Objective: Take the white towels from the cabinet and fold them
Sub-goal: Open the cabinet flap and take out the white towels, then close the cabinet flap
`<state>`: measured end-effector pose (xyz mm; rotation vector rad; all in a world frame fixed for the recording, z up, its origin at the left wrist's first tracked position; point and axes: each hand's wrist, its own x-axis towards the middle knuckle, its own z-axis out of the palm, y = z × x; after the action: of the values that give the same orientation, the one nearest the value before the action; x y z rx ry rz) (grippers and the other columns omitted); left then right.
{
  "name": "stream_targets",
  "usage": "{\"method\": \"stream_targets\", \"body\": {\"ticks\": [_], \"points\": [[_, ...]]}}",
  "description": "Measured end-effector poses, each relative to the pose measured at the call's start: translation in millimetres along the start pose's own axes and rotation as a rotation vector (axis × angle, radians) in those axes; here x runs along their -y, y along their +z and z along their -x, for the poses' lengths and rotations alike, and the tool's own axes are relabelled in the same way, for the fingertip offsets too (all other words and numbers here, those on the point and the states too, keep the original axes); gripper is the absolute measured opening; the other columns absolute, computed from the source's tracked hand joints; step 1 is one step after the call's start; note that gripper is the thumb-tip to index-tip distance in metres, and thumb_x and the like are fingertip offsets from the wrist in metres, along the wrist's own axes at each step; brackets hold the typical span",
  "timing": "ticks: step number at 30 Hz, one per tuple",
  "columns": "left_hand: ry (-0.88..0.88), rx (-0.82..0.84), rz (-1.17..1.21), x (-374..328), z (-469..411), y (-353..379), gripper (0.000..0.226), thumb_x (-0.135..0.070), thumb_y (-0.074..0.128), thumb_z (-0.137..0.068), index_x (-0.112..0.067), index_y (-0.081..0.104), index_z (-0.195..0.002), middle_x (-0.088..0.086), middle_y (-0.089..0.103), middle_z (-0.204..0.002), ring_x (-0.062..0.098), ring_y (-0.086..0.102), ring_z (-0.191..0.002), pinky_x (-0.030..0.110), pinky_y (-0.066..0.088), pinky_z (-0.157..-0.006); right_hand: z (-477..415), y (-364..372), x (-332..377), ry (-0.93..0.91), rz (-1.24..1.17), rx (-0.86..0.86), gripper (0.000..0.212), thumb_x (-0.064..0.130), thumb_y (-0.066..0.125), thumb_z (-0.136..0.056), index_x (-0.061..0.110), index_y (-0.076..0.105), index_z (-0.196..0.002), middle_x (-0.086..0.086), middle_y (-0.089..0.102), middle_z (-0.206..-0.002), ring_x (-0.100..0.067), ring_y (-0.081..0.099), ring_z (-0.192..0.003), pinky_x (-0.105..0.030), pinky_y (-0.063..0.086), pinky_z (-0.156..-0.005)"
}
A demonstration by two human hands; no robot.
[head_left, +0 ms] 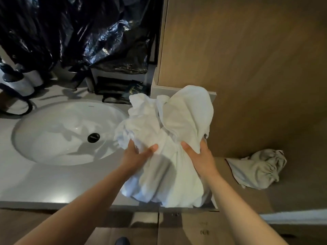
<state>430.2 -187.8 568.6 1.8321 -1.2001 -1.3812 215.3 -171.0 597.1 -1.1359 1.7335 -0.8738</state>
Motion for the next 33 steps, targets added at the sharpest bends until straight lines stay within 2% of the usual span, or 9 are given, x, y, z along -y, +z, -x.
{"method": "stream_targets", "body": {"ticks": [3, 7, 10, 13, 16, 19, 21, 26, 33], "points": [[0.003, 0.024, -0.022, -4, -11, -2, 0.108, -0.072, 0.070, -0.065, -0.021, 0.025, -0.148, 0.003, 0.054, -0.135, 0.026, 0.054, -0.120, 0.038, 0.045, -0.099, -10, 1, 2, 0.059, 0.034, -0.009, 0.064, 0.053, 0.058, -0.091, 0.031, 0.034, -0.147, 0.016, 0.049, -0.114, -0.011, 0.048, -0.107, -0.024, 0.034, -0.086], [-0.015, -0.003, -0.129, -7, -12, -4, 0.124, -0.084, 0.065, -0.050, -0.022, 0.024, -0.149, 0.006, 0.051, -0.140, 0.029, 0.051, -0.124, 0.042, 0.042, -0.104, -10, -7, 8, 0.120, 0.068, 0.008, 0.067, 0.052, 0.062, -0.089, 0.026, 0.039, -0.146, 0.014, 0.051, -0.125, -0.015, 0.051, -0.117, -0.026, 0.035, -0.088], [-0.062, -0.050, -0.333, -17, 1, -10, 0.115, -0.080, 0.063, -0.065, -0.010, 0.024, -0.148, 0.015, 0.043, -0.142, 0.035, 0.047, -0.125, 0.043, 0.041, -0.102, -3, -21, 14, 0.117, 0.147, 0.006, 0.073, 0.052, 0.064, -0.088, 0.020, 0.039, -0.148, 0.006, 0.047, -0.144, -0.022, 0.046, -0.133, -0.030, 0.038, -0.098], [0.102, -0.089, -0.452, -28, 19, -19, 0.104, -0.081, 0.056, -0.067, -0.007, 0.038, -0.138, 0.014, 0.050, -0.132, 0.034, 0.050, -0.118, 0.046, 0.044, -0.100, 12, -38, 17, 0.063, 0.219, 0.009, 0.077, 0.050, 0.066, -0.087, 0.015, 0.036, -0.149, -0.002, 0.043, -0.150, -0.024, 0.043, -0.136, -0.035, 0.039, -0.104], [0.237, -0.133, -0.557, -40, 45, -23, 0.074, -0.071, 0.053, -0.080, -0.008, 0.049, -0.119, 0.018, 0.053, -0.129, 0.036, 0.052, -0.113, 0.047, 0.046, -0.094, 36, -57, 10, -0.029, 0.344, -0.019, 0.067, 0.043, 0.066, -0.089, 0.017, 0.042, -0.146, -0.003, 0.047, -0.145, -0.019, 0.048, -0.126, -0.028, 0.040, -0.091], [0.419, -0.230, -0.615, -53, 80, -14, 0.064, -0.050, 0.061, -0.087, -0.010, 0.047, -0.136, 0.013, 0.049, -0.138, 0.031, 0.049, -0.122, 0.041, 0.041, -0.101, 64, -77, -6, -0.065, 0.433, -0.025, 0.053, 0.038, 0.066, -0.090, 0.019, 0.051, -0.137, 0.000, 0.055, -0.134, -0.013, 0.052, -0.112, -0.025, 0.041, -0.084], [0.527, -0.239, -0.618, -61, 107, -1, 0.057, -0.039, 0.064, -0.088, -0.012, 0.050, -0.136, 0.010, 0.052, -0.135, 0.027, 0.053, -0.118, 0.034, 0.041, -0.097, 83, -90, -19, -0.073, 0.478, -0.026, 0.048, 0.036, 0.066, -0.090, 0.021, 0.054, -0.134, 0.001, 0.056, -0.128, -0.010, 0.050, -0.104, -0.025, 0.042, -0.080], [0.700, -0.057, -0.748, -72, 151, 49, 0.047, -0.040, 0.060, -0.090, -0.020, 0.053, -0.132, 0.002, 0.056, -0.129, 0.019, 0.055, -0.114, 0.020, 0.034, -0.084, 125, -123, -53, -0.025, 0.502, -0.054, 0.039, 0.033, 0.068, -0.089, 0.022, 0.060, -0.126, 0.005, 0.060, -0.121, -0.009, 0.055, -0.108, -0.023, 0.043, -0.086], [0.879, 0.247, -0.856, -73, 174, 125, 0.045, -0.041, 0.055, -0.092, -0.022, 0.053, -0.133, -0.001, 0.056, -0.130, 0.017, 0.053, -0.115, 0.025, 0.041, -0.092, 190, -163, -100, 0.194, 0.413, -0.219, 0.036, 0.031, 0.071, -0.087, 0.020, 0.062, -0.121, 0.005, 0.063, -0.113, -0.011, 0.060, -0.107, -0.027, 0.048, -0.090]]}}
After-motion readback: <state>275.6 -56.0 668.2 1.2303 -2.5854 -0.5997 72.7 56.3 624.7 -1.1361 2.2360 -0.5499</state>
